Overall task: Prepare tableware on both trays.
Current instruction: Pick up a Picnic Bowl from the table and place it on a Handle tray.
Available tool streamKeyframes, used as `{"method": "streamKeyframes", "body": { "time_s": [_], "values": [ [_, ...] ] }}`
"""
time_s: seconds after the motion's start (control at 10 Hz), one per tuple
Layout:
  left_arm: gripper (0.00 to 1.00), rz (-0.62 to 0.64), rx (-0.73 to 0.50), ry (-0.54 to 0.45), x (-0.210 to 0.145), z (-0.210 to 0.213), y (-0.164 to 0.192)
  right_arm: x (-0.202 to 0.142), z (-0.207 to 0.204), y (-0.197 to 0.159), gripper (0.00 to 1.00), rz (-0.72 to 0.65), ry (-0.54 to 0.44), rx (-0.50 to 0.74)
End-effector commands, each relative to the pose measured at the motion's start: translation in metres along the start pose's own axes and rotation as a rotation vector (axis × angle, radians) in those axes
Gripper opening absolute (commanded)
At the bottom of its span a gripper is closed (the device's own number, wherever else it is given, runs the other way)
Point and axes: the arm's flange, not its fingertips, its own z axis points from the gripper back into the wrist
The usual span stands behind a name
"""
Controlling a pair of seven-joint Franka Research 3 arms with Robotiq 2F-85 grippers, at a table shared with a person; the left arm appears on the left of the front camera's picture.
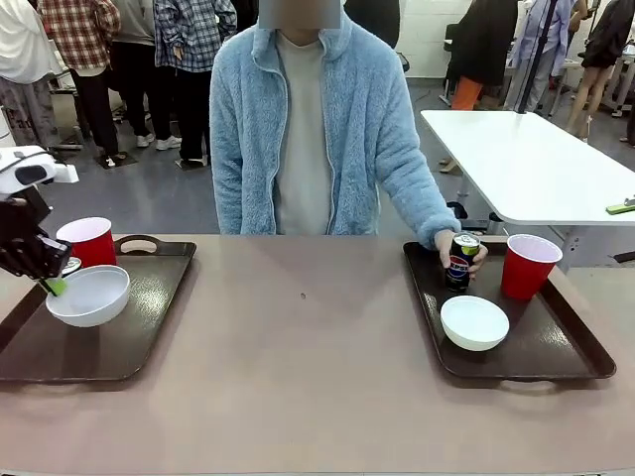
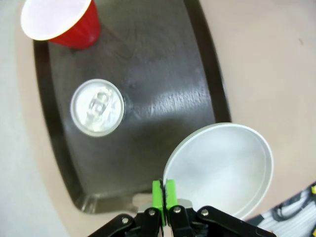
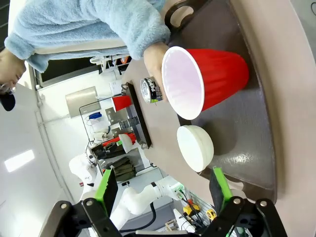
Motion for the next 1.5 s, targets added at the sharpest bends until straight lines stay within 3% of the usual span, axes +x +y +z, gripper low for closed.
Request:
{"method": "streamKeyframes", "body": {
  "time_s": [0.0, 0.8, 0.9, 1.0, 1.1, 1.3, 1.4],
  "values": [
    [0.0, 0.029, 0.058, -0.018, -0.007, -0.039, 0.001, 0.0, 0.0, 0.0, 0.97, 0.003, -0.003, 0.005],
    [0.0, 0.008, 0.104, 0.061, -0.02, -0.094, 0.004, 0.0, 0.0, 0.0, 0.97, 0.003, -0.003, 0.005],
    [0.53, 0.002, 0.095, 0.067, -0.021, -0.093, 0.003, 0.0, 0.0, 0.0, 0.97, 0.003, -0.003, 0.005],
    [0.6, 0.0, 0.093, 0.069, -0.022, -0.09, 0.002, 0.0, 0.0, 0.0, 0.97, 0.003, -0.003, 0.005],
    [1.0, -0.003, 0.09, 0.07, -0.023, -0.085, 0.0, 0.0, 0.0, 0.0, 0.97, 0.003, -0.003, 0.005],
    [1.0, -0.038, 0.083, 0.095, -0.031, -0.069, -0.004, 0.0, 0.0, 0.0, 0.97, 0.003, -0.003, 0.005],
    [0.81, -0.069, 0.068, 0.119, -0.036, -0.056, -0.007, 0.0, 0.0, 0.0, 0.97, 0.003, -0.003, 0.005]
  ]
}}
